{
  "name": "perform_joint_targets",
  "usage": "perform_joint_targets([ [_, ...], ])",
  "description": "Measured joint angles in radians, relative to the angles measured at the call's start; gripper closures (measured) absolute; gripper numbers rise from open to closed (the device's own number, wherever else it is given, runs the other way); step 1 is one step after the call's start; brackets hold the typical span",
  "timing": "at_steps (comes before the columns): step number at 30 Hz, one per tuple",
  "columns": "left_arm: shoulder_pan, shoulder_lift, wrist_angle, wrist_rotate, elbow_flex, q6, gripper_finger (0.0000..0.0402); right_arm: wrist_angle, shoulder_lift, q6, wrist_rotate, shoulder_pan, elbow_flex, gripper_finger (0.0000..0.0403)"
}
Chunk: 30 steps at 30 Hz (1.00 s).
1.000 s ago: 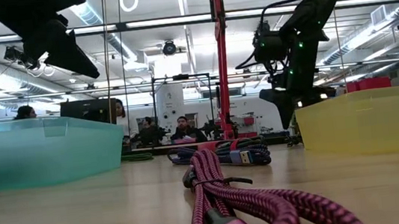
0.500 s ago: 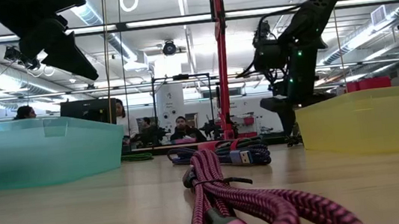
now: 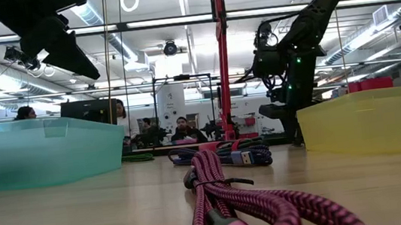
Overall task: Pick & Place USB Port
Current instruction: Put the black charger cable into the green bin
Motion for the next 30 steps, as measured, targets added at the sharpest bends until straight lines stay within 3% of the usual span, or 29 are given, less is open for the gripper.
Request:
perform_joint_targets([
  [3, 0.000, 0.000, 0.008, 0.000, 0.000, 0.000, 0.0202, 0.003, 0.003, -0.004, -0.017, -0.001, 0.000, 0.0359],
  [5, 0.000, 0.000, 0.011, 0.000, 0.000, 0.000, 0.0202, 0.009, 0.003, -0.015, -0.037, -0.001, 0.000, 0.0388],
  [9, 0.000, 0.000, 0.023, -0.001, 0.000, -0.001, 0.0202, -0.023, 0.002, -0.036, -0.070, -0.006, 0.018, 0.0396],
  [13, 0.000, 0.000, 0.068, -0.002, 0.000, 0.002, 0.0202, -0.159, -0.029, -0.072, -0.082, -0.003, 0.087, 0.0399],
  [18, 0.001, 0.000, 0.126, -0.010, 0.000, 0.009, 0.0202, -0.256, -0.135, -0.126, -0.125, 0.027, 0.164, 0.0401],
  [21, 0.001, 0.000, 0.161, -0.011, 0.000, 0.013, 0.0202, -0.249, -0.235, -0.148, -0.209, 0.062, 0.187, 0.0401],
  [26, 0.001, 0.000, 0.288, -0.012, 0.000, 0.085, 0.0202, -0.179, -0.423, -0.166, -0.344, 0.176, 0.190, 0.0402],
  [30, 0.001, 0.000, 0.449, 0.009, 0.000, 0.194, 0.0202, -0.056, -0.527, -0.167, -0.360, 0.340, 0.190, 0.0402],
])
